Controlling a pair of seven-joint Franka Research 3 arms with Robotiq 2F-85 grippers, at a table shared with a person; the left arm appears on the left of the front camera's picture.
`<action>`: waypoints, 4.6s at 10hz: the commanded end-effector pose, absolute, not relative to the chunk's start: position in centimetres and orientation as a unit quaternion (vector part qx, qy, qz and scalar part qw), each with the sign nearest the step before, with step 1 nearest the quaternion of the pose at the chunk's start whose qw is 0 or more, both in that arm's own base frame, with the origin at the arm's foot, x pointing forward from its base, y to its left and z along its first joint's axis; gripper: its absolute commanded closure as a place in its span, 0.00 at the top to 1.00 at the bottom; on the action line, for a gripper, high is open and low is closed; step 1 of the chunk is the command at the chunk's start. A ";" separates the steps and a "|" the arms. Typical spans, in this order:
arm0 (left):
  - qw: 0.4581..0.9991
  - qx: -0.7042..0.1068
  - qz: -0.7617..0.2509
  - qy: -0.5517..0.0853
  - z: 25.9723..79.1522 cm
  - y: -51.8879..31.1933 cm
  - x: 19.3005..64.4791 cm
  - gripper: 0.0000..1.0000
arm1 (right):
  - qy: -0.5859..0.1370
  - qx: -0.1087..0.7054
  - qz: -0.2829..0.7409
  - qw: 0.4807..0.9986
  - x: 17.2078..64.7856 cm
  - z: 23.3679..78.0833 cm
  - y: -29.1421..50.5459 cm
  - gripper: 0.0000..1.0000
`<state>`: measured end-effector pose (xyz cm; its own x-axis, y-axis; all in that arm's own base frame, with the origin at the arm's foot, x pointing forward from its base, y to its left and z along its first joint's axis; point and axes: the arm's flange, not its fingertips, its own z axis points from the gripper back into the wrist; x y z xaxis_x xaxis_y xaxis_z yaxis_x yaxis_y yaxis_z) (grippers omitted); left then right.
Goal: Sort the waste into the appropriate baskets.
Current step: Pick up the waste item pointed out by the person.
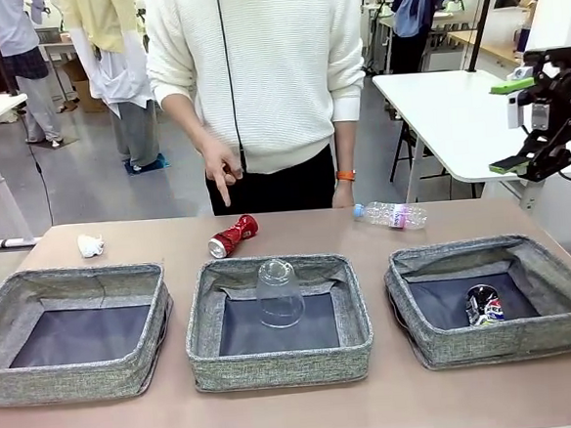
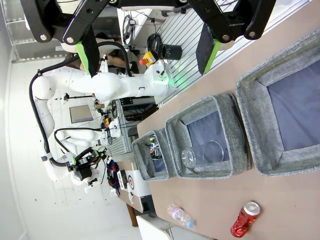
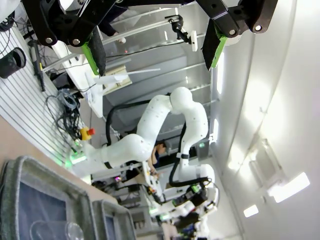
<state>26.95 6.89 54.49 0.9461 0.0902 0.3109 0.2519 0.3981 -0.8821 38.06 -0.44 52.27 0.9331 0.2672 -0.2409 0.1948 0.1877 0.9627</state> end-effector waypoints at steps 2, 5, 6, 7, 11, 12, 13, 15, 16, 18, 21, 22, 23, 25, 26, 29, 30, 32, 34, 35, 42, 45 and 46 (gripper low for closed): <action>0.819 -0.549 -0.055 -0.156 54.5 7.0 26.8 1.00 | 0.179 0.640 0.013 0.747 38.3 52.7 -0.2 1.00; 0.865 -0.477 -0.063 -0.145 54.4 7.8 26.9 1.00 | 0.179 0.640 0.013 0.747 38.3 52.7 -0.2 1.00; 0.903 -0.393 -0.104 -0.139 54.5 8.7 27.0 1.00 | 0.179 0.640 0.013 0.747 38.3 52.7 -0.2 1.00; 0.936 -0.304 -0.115 -0.134 54.7 9.7 27.1 1.00 | 0.179 0.640 0.013 0.747 38.3 52.7 -0.2 1.00; 0.976 -0.107 -0.172 -0.078 86.4 -22.4 28.4 1.00 | 0.179 0.640 0.013 0.747 38.3 52.7 -0.2 1.00; 0.960 -0.178 -0.150 -0.156 70.8 -7.1 23.1 1.00 | 0.179 0.640 0.013 0.747 38.3 52.7 -0.2 1.00; 0.960 -0.178 -0.150 -0.156 70.8 -7.1 23.1 1.00 | 0.179 0.640 0.013 0.747 38.3 52.7 -0.2 1.00; 0.960 -0.178 -0.150 -0.156 70.8 -7.1 23.1 1.00 | 0.179 0.640 0.013 0.747 38.3 52.7 -0.2 1.00; 0.964 -0.169 -0.151 -0.139 72.8 -9.7 24.0 1.00 | 0.179 0.640 0.013 0.747 38.3 52.7 -0.2 1.00; 0.966 -0.126 -0.161 -0.161 68.8 -13.0 30.7 1.00 | 0.179 0.640 0.013 0.747 38.3 52.7 -0.2 1.00; 0.964 -0.153 -0.154 -0.157 59.5 -12.2 38.5 1.00 | 0.179 0.640 0.013 0.747 38.3 52.7 -0.2 1.00; 0.962 -0.150 -0.150 -0.173 56.8 -12.5 40.6 1.00 | 0.179 0.640 0.013 0.747 38.3 52.7 -0.2 1.00; 0.961 -0.164 -0.140 -0.173 54.4 -14.1 42.2 1.00 | 0.179 0.640 0.013 0.747 38.3 52.7 -0.2 1.00; 0.967 -0.145 -0.138 -0.160 54.8 -13.2 42.0 1.00 | 0.179 0.640 0.013 0.747 38.3 52.7 -0.2 1.00; 0.967 -0.145 -0.138 -0.160 54.8 -13.2 42.0 1.00 | 0.179 0.640 0.013 0.747 38.3 52.7 -0.2 1.00; 0.966 -0.119 -0.153 -0.172 50.6 -17.0 44.7 1.00 | 0.179 0.640 0.013 0.747 38.3 52.7 -0.2 1.00; 0.959 -0.129 -0.175 -0.179 49.7 -19.1 46.0 1.00 | 0.179 0.640 0.013 0.747 38.3 52.7 -0.2 1.00; 0.955 -0.120 -0.188 -0.194 48.4 -21.4 48.7 1.00 | 0.179 0.640 0.013 0.747 38.3 52.7 -0.2 1.00; 0.950 -0.121 -0.198 -0.207 46.2 -22.7 50.8 1.00 | 0.179 0.640 0.013 0.747 38.3 52.7 -0.2 1.00; 0.951 -0.119 -0.204 -0.202 44.9 -23.5 52.1 1.00 | 0.179 0.640 0.013 0.747 38.3 52.7 -0.2 1.00; 0.961 -0.108 -0.160 -0.199 38.2 -22.1 55.7 1.00 | 0.179 0.640 0.013 0.747 38.3 52.7 -0.2 1.00; 0.947 -0.141 -0.199 -0.207 36.1 -23.7 57.3 1.00 | 0.179 0.640 0.013 0.747 38.3 52.7 -0.2 1.00; 0.945 -0.136 -0.205 -0.215 35.5 -24.1 57.7 1.00 | 0.179 0.640 0.013 0.747 38.3 52.7 -0.2 1.00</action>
<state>57.01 -24.43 35.39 0.8492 -0.3097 0.4277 0.4101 0.8970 -0.1648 38.09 -0.43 52.19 0.9333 0.2643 -0.2431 0.1969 0.1894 0.9619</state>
